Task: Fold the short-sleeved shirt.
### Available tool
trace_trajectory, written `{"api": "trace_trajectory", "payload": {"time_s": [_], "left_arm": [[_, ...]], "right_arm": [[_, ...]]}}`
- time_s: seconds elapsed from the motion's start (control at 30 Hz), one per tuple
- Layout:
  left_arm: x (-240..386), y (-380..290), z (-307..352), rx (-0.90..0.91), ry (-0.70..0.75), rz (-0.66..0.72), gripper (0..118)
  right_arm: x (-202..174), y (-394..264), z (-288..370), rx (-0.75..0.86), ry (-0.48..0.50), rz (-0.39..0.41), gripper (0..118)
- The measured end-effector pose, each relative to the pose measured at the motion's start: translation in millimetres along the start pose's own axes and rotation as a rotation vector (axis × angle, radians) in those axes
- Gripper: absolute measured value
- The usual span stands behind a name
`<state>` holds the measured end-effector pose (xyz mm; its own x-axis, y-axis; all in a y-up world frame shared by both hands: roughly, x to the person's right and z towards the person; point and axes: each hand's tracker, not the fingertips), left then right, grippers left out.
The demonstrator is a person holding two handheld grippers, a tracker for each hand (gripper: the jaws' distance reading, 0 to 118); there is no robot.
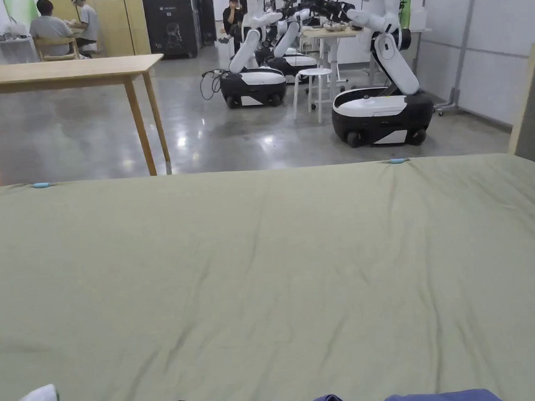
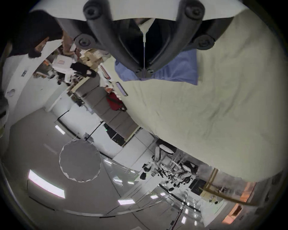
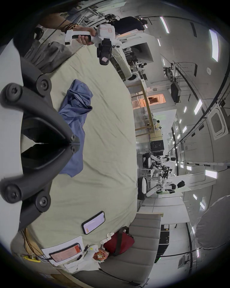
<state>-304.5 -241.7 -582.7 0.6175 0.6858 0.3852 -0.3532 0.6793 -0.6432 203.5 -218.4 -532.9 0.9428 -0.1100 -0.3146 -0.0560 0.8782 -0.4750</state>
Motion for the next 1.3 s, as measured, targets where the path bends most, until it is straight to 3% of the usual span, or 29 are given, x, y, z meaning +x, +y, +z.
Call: {"api": "trace_trajectory", "payload": {"time_s": [0.4, 0.5, 0.57, 0.73, 0.83, 1.0, 1.2, 1.3], "left_arm": [[-52, -52, -184, -0.35, -0.218, 0.185, 0], [-55, -64, -207, -0.376, -0.11, 0.181, 0], [-60, -63, -211, -0.383, -0.128, 0.202, 0], [-49, -49, -185, -0.329, -0.153, 0.195, 0], [-35, -29, -136, -0.21, -0.286, 0.195, 0], [-18, -14, -41, -0.101, -0.288, 0.137, 0], [-25, -8, -7, -0.058, -0.149, 0.062, 0], [-40, -5, -16, -0.071, 0.006, 0.05, 0]], "right_arm": [[-4, -6, 8, 0.003, 0.006, -0.023, 0], [-2, -7, 8, -0.007, -0.01, -0.024, 0], [-2, -7, 9, -0.009, -0.014, -0.026, 0], [-3, -7, 8, -0.012, -0.012, -0.024, 0], [-3, -5, 7, -0.009, -0.004, -0.024, 0], [-5, 1, 1, 0.003, 0.015, -0.015, 0], [-11, 5, -13, 0.0, 0.035, -0.003, 0], [-16, 7, -12, 0.001, 0.05, 0.01, 0]]}}
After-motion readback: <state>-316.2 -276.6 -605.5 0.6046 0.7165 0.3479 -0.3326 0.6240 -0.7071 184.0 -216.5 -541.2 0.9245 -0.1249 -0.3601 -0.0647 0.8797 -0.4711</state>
